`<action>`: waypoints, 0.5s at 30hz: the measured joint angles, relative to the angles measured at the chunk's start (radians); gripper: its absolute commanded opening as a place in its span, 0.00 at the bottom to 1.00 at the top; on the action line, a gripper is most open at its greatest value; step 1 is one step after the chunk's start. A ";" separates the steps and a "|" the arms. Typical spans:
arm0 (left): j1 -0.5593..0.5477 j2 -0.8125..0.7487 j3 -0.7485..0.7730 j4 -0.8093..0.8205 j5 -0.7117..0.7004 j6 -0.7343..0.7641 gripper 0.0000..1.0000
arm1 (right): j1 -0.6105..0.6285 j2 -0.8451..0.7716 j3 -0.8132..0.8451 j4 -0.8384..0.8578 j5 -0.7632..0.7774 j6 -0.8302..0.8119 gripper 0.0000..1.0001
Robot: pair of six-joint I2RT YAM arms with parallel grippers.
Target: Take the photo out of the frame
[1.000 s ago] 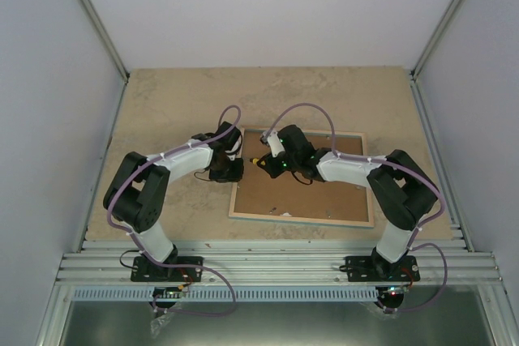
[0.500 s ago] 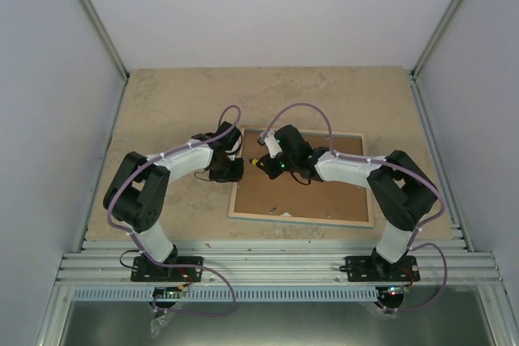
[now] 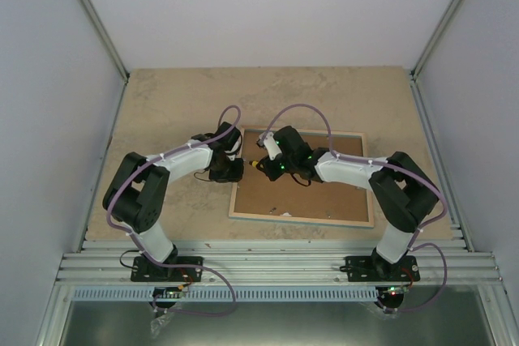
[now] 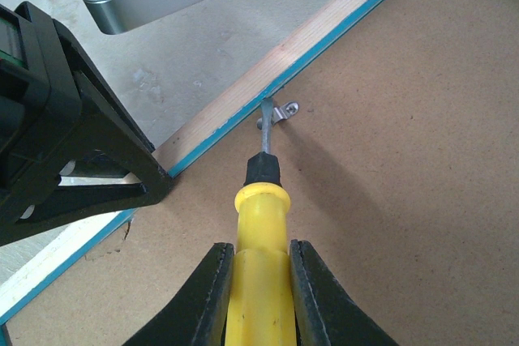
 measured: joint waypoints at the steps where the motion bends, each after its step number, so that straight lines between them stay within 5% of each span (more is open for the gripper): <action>1: 0.000 -0.001 -0.001 0.001 0.000 0.000 0.11 | 0.000 0.000 0.000 0.000 0.001 0.000 0.00; 15: 0.000 -0.004 -0.005 0.006 0.000 0.000 0.11 | 0.012 -0.031 -0.002 -0.048 0.051 0.003 0.00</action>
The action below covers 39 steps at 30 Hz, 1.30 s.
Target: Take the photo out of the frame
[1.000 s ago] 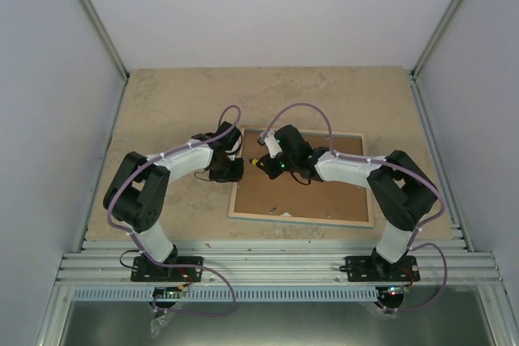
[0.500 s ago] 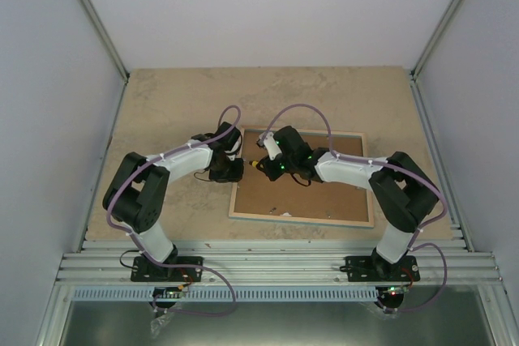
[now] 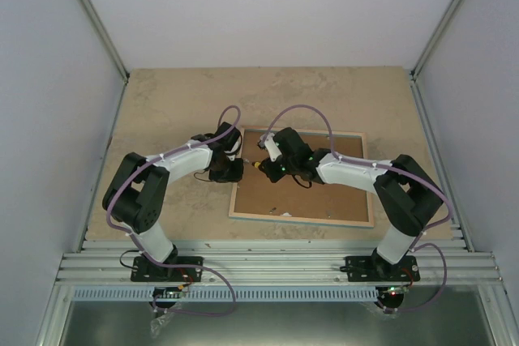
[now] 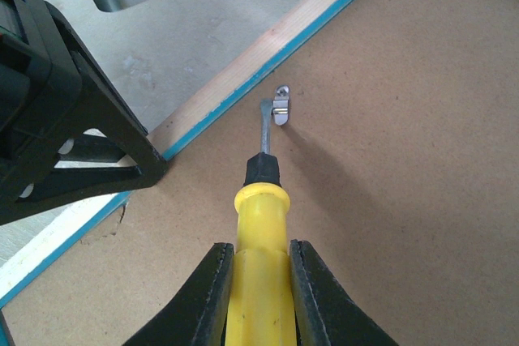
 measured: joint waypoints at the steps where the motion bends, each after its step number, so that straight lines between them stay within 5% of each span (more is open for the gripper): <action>1: 0.000 0.000 0.000 0.000 0.000 0.000 0.11 | 0.000 -0.003 -0.003 -0.002 0.006 0.000 0.01; 39: 0.002 -0.043 -0.064 0.075 -0.008 -0.069 0.11 | -0.046 -0.153 -0.105 0.041 0.058 0.032 0.00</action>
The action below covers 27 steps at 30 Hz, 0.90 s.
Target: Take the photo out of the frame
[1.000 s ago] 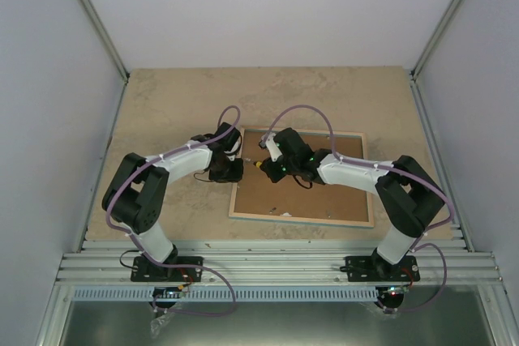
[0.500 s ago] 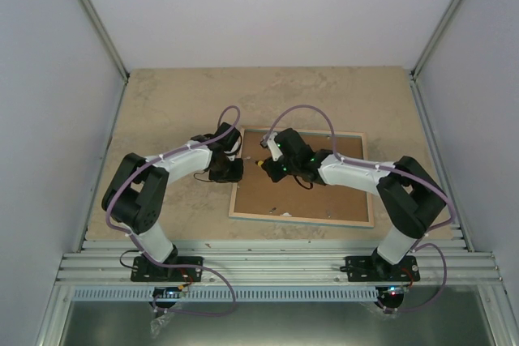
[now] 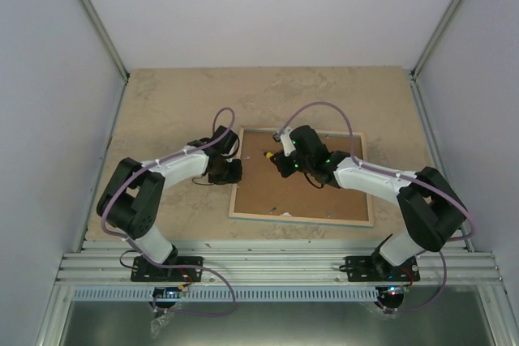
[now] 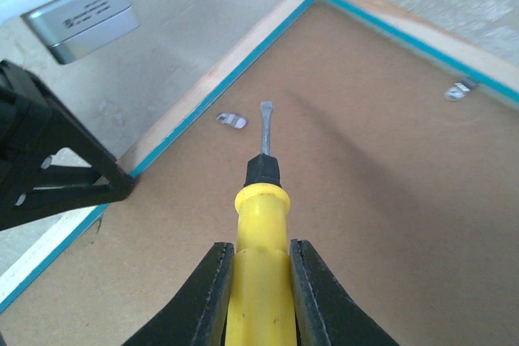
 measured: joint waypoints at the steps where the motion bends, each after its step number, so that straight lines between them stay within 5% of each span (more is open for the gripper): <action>1: 0.003 -0.008 -0.011 0.012 0.000 -0.012 0.11 | -0.008 -0.009 -0.005 0.008 0.001 -0.001 0.00; 9: 0.019 -0.116 -0.137 0.077 0.000 -0.177 0.13 | -0.069 -0.061 -0.049 0.080 -0.003 -0.006 0.00; 19: -0.019 -0.326 -0.317 0.108 -0.008 -0.456 0.29 | -0.127 -0.057 -0.079 0.173 -0.099 0.015 0.00; 27: -0.022 -0.422 -0.328 0.088 -0.048 -0.513 0.54 | -0.138 -0.058 -0.105 0.209 -0.150 0.039 0.00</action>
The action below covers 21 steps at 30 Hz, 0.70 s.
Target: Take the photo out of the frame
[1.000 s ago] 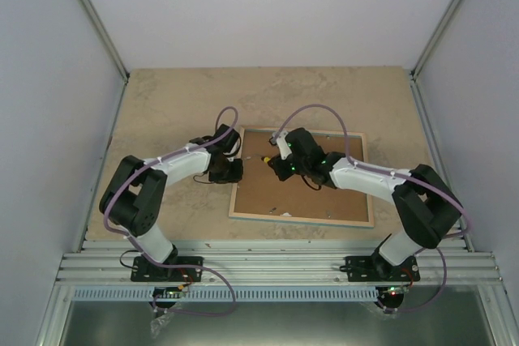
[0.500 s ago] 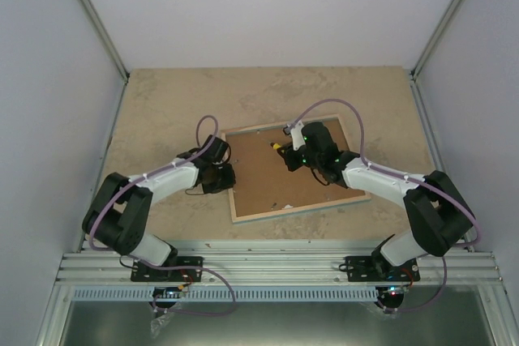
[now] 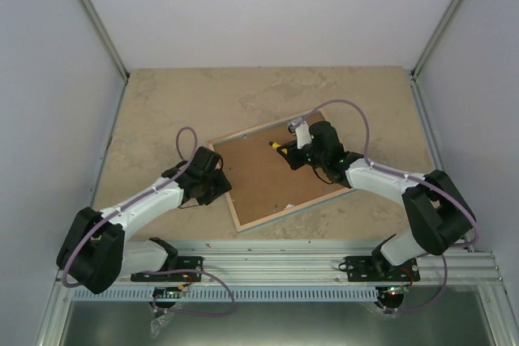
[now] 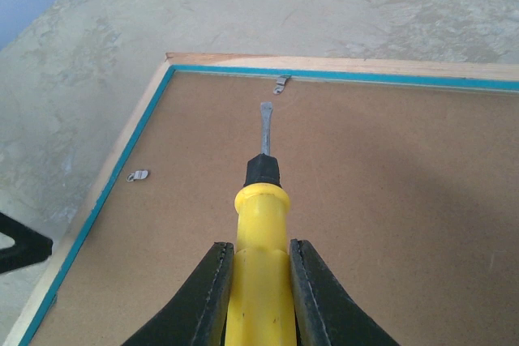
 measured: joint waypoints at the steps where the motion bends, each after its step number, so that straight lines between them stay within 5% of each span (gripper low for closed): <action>1: 0.000 -0.002 0.014 -0.022 -0.020 0.013 0.56 | -0.001 -0.002 -0.002 0.001 -0.002 0.000 0.00; 11: 0.075 0.134 0.336 -0.113 -0.201 0.393 0.65 | -0.003 -0.116 -0.066 -0.015 0.009 0.000 0.00; 21: 0.187 0.399 0.543 -0.075 -0.214 0.813 0.72 | -0.004 -0.264 -0.138 -0.056 0.046 0.008 0.00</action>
